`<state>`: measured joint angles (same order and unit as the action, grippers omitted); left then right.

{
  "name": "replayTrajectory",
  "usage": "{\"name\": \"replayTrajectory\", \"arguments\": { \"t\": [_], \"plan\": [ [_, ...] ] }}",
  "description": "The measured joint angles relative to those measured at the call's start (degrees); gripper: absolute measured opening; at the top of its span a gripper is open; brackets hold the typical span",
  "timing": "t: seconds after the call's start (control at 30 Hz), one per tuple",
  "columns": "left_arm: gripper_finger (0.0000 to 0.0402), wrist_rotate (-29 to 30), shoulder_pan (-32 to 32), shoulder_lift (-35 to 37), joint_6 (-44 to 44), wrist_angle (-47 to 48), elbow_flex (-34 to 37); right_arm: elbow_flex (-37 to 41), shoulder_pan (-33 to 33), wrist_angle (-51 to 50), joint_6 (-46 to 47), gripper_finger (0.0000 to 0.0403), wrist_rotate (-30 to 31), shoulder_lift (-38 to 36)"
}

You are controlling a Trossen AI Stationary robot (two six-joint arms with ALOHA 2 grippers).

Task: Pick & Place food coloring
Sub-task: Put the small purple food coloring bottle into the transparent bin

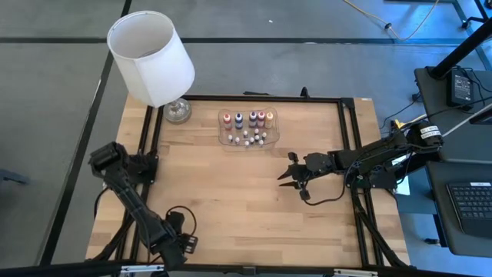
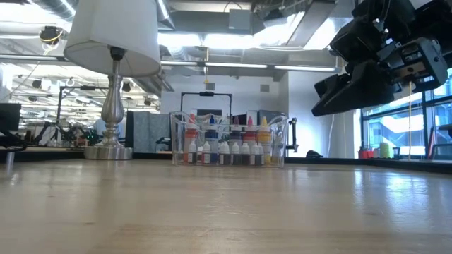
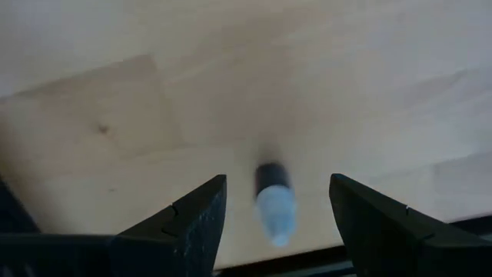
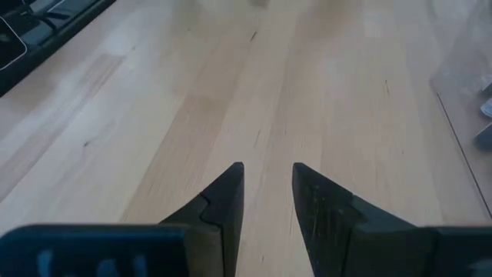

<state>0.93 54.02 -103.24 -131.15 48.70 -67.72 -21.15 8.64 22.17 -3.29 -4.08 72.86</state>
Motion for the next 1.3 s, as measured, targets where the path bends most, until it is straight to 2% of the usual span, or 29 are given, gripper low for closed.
{"name": "replayTrajectory", "arguments": {
  "t": [0.27,0.43,0.57,0.9,1.1,1.3],
  "plan": [
    [0.0224,-0.42,2.27,-0.2,2.77,-0.84,0.0,0.0,0.0,0.31,-0.13,0.0115,0.0,0.0],
    [0.0224,3.41,2.88,-0.2,6.34,-1.0,0.0,0.0,0.0,0.31,-0.15,0.0115,0.0,0.0],
    [0.0226,4.02,2.88,-0.2,8.29,-1.09,0.0,0.0,0.0,0.31,-0.17,0.0115,0.0,0.0],
    [0.0217,3.63,2.88,-0.2,8.34,-1.21,0.0,0.0,0.0,0.28,-0.17,0.0115,0.0,-0.01],
    [0.02,-0.88,2.88,-0.2,7.84,-1.17,0.0,0.0,0.0,0.26,-0.17,0.0115,0.0,0.0],
    [0.0168,-0.28,2.84,-0.2,7.45,-1.12,0.0,0.0,0.0,0.26,-0.17,0.0115,0.0,0.0]
  ]
}}
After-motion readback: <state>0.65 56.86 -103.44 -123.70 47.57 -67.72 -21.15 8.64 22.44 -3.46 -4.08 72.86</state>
